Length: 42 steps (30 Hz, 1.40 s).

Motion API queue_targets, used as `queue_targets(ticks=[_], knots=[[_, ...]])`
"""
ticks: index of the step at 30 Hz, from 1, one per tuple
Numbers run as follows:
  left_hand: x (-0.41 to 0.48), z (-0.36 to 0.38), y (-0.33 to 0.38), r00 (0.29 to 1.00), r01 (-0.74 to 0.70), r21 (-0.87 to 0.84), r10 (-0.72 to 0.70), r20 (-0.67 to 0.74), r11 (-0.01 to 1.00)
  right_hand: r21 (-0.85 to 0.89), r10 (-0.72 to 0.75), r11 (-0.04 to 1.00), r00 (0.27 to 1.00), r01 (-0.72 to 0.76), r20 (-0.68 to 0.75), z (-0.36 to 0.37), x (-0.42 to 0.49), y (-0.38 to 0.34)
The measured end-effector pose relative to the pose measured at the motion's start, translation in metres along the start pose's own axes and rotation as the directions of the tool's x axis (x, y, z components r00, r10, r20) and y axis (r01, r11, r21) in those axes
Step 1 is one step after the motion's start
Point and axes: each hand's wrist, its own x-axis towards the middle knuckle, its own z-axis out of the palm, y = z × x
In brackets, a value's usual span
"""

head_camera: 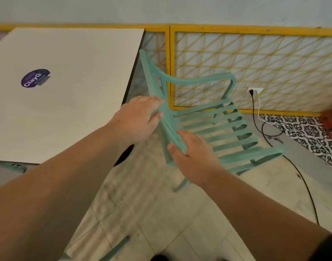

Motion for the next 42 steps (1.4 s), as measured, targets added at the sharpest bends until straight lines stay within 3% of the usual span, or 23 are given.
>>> queue_targets(ticks=[6, 9, 11, 14, 18, 19, 21, 23, 24, 26, 31, 42], knots=[[0.002, 0.016, -0.008, 0.999, 0.031, 0.012, -0.032, 0.027, 0.999, 0.077, 0.157, 0.983, 0.983, -0.164, 0.092, 0.044, 0.049, -0.016], [0.003, 0.021, -0.004, 0.998, 0.037, 0.02, -0.038, 0.046, 0.999, -0.114, 0.133, 0.985, 0.989, -0.126, 0.056, 0.064, 0.06, -0.012], [0.004, 0.026, -0.005, 0.998, 0.027, 0.044, -0.03, 0.06, 0.999, -0.133, 0.191, 0.975, 0.977, -0.179, 0.09, 0.071, 0.059, -0.017], [0.009, 0.031, -0.01, 0.996, 0.026, 0.078, -0.032, 0.078, 0.997, -0.481, 0.123, 0.877, 0.976, -0.022, 0.179, 0.066, 0.056, -0.017], [0.012, 0.034, -0.011, 0.994, 0.047, 0.104, -0.057, 0.097, 0.993, -0.534, 0.138, 0.844, 0.945, 0.045, 0.298, 0.058, 0.051, -0.004], [0.012, 0.035, -0.01, 0.993, 0.041, 0.108, -0.052, 0.103, 0.993, -0.514, 0.128, 0.856, 0.936, 0.063, 0.328, 0.061, 0.048, 0.001], [0.012, 0.038, -0.008, 0.992, 0.029, 0.108, -0.042, 0.115, 0.994, -0.475, 0.21, 0.879, 0.934, -0.051, 0.287, 0.054, 0.037, 0.002], [0.014, 0.042, -0.003, 0.992, 0.022, 0.108, -0.036, 0.124, 0.994, -0.128, 0.257, 0.964, 0.944, -0.235, 0.206, 0.046, 0.032, 0.006], [0.015, 0.044, 0.0, 0.991, 0.018, 0.111, -0.033, 0.128, 0.994, -0.025, 0.216, 0.976, 0.965, -0.214, 0.151, 0.04, 0.028, 0.008], [0.017, 0.05, 0.01, 0.991, -0.004, 0.127, -0.013, 0.131, 0.992, -0.026, 0.167, 0.986, 0.982, -0.165, 0.091, 0.033, 0.026, 0.015], [0.021, 0.067, 0.036, 0.985, -0.052, 0.159, 0.024, 0.17, 0.986, -0.005, 0.106, 0.994, 0.989, -0.106, 0.1, 0.032, 0.02, 0.031], [0.032, 0.092, 0.072, 0.979, -0.129, 0.115, 0.108, 0.175, 0.985, -0.126, 0.124, 0.986, 0.982, -0.107, 0.139, -0.023, -0.021, 0.093]])
